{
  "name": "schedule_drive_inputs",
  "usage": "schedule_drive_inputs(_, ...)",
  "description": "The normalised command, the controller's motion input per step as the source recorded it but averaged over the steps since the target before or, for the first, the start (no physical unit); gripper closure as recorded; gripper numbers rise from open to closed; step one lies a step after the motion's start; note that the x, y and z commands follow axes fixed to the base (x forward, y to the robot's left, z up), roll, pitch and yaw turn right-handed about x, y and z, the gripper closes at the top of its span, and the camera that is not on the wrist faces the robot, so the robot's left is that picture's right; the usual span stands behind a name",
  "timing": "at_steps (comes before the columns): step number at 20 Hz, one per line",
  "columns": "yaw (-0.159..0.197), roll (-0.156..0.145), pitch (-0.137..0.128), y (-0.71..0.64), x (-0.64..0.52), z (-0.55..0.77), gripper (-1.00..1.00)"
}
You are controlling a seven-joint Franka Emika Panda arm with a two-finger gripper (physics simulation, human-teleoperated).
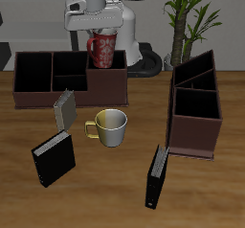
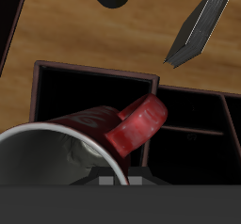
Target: Place the red mug into the back desk caddy's right compartment
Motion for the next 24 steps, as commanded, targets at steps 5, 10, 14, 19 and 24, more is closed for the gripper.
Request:
schedule_drive_inputs(5, 0.061, 0.015, 0.063, 0.07, 0.11, -0.24, 1.0)
schedule_drive_inputs(10, 0.059, -0.008, 0.039, -0.08, 0.08, -0.21, 1.0)
schedule_drive_inputs(14, 0.031, 0.002, 0.087, 0.0, 0.09, -0.4, 1.0)
schedule_drive_inputs(19, 0.013, 0.016, 0.049, 0.07, 0.02, -0.22, 1.0)
schedule_drive_inputs(24, -0.031, 0.027, 0.066, 0.02, 0.01, -0.13, -1.0)
